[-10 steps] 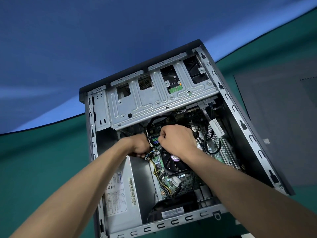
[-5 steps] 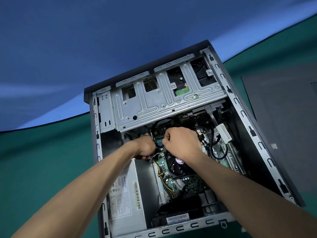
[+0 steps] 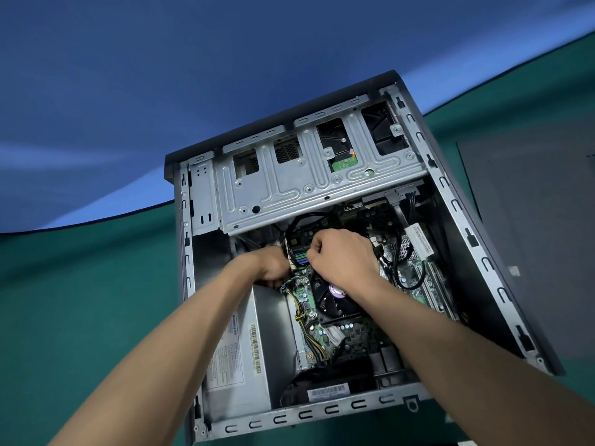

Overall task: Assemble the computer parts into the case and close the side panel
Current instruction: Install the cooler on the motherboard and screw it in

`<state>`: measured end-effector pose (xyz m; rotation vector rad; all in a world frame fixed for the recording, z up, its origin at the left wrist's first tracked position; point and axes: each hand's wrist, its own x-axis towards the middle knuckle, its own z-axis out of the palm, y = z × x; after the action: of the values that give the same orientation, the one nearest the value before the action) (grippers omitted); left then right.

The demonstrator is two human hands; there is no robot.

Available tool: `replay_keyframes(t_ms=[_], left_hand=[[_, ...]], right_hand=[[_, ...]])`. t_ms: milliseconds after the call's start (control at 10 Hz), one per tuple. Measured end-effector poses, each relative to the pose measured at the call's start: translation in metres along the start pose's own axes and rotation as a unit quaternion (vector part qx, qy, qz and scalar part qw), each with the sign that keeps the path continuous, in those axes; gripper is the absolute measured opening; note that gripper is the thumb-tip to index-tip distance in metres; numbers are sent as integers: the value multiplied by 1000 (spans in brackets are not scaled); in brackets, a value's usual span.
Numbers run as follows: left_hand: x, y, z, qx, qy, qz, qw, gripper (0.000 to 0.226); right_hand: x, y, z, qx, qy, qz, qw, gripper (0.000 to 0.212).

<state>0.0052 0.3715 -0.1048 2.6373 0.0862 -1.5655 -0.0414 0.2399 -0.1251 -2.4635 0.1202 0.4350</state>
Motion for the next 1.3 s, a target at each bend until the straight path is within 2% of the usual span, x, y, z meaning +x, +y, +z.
replay_keyframes(t_ms=[400,700,900,1100,1200,1300], left_hand=[[-8,-4,-3,-37,3,-16,999,37],[-13,2,-4,26,-23,-21,999,32],[-12,2,-3,51,-14,-5,999,38],[-10,-2,-2,-12,-8,-25,1000,23],[-9,-1,-3,5,-10,-18,1000,18],[-9,-2,-2,-6,-10,-34,999,26]], right_hand=[[-5,0,-1,6,10,-8,1000,17],[-4,0,-1,6,13,-4,1000,17],[-4,0,-1,-3,15,-3,1000,18],[-3,0,0,-6,14,-2,1000,18],[-3,0,0,-7,14,-4,1000,18],[-3,0,0,-6,16,-4,1000,18]])
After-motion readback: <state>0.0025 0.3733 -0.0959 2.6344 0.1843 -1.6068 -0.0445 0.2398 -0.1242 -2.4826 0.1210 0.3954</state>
